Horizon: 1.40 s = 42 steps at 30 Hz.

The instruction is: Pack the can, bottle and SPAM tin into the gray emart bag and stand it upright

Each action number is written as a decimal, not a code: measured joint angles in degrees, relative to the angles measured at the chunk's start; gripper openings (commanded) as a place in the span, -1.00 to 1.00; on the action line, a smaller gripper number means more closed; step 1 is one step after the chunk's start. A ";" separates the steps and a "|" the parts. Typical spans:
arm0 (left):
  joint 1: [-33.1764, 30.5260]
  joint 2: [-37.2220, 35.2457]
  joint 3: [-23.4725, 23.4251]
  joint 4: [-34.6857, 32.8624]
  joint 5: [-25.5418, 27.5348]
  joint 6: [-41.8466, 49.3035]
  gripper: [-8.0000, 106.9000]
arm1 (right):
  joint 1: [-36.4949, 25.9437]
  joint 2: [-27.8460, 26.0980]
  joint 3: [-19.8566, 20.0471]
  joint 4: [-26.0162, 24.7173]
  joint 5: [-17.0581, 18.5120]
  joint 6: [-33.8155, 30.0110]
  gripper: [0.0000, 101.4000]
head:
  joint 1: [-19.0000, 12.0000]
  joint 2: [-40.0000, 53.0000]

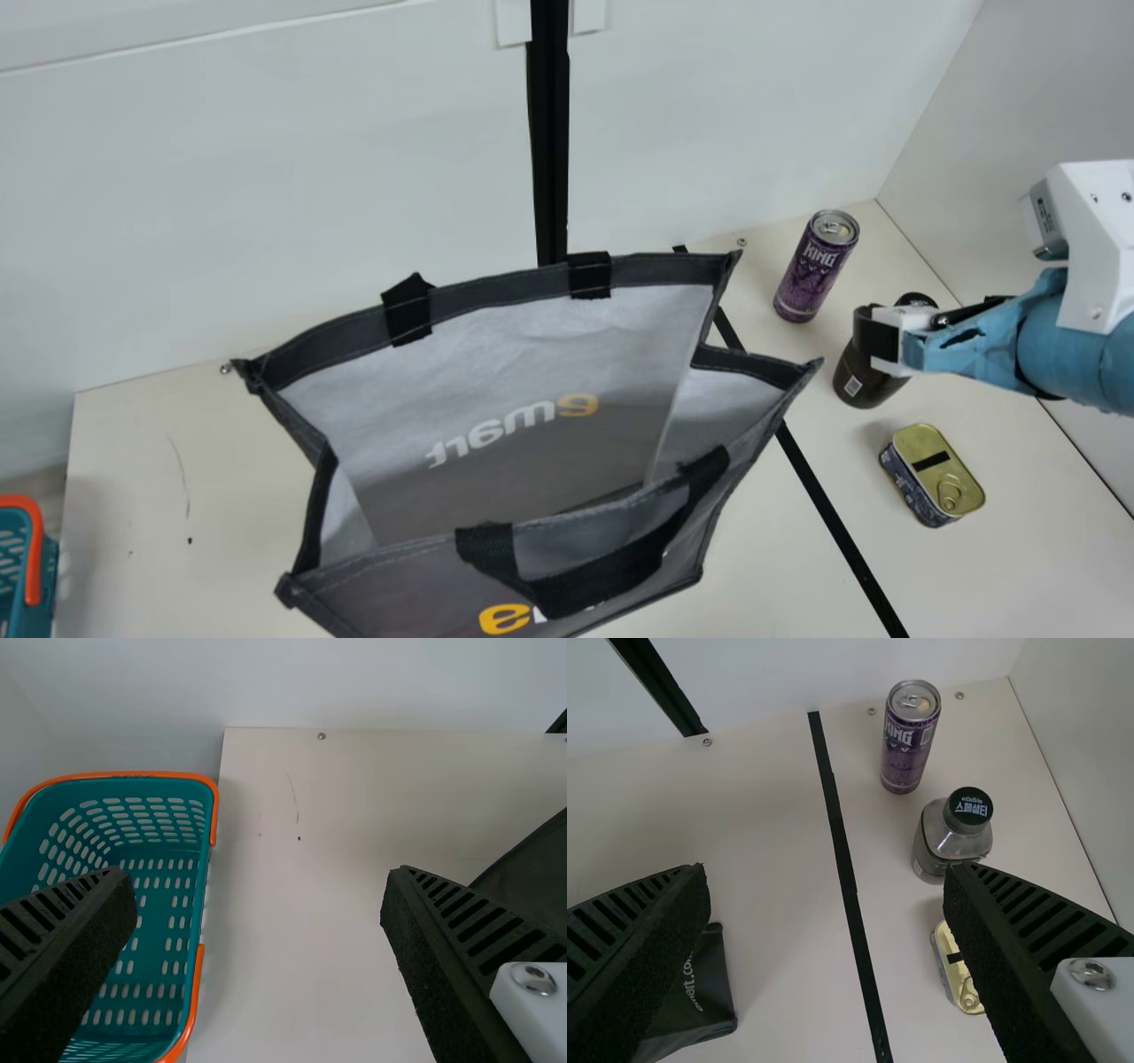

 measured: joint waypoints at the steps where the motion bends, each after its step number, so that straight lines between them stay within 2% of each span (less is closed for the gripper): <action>1: 0.00 0.00 0.00 0.00 0.00 0.00 0.71 | 0.00 0.00 0.00 0.00 0.00 0.00 0.87 | 0.00 0.00; 20: -0.49 0.35 -0.12 -0.03 -0.43 0.00 0.71 | 0.00 0.00 0.00 0.00 0.00 0.00 0.87 | 0.00 -0.09; 32: -4.63 4.33 -3.02 1.33 -3.70 -0.93 0.71 | 0.00 0.00 0.00 0.00 0.00 0.00 0.87 | 0.00 -0.09; 42: -9.23 8.65 -7.49 4.42 -6.16 -3.66 0.71 | 0.00 0.00 0.00 0.00 0.00 0.00 0.87 | 0.00 0.00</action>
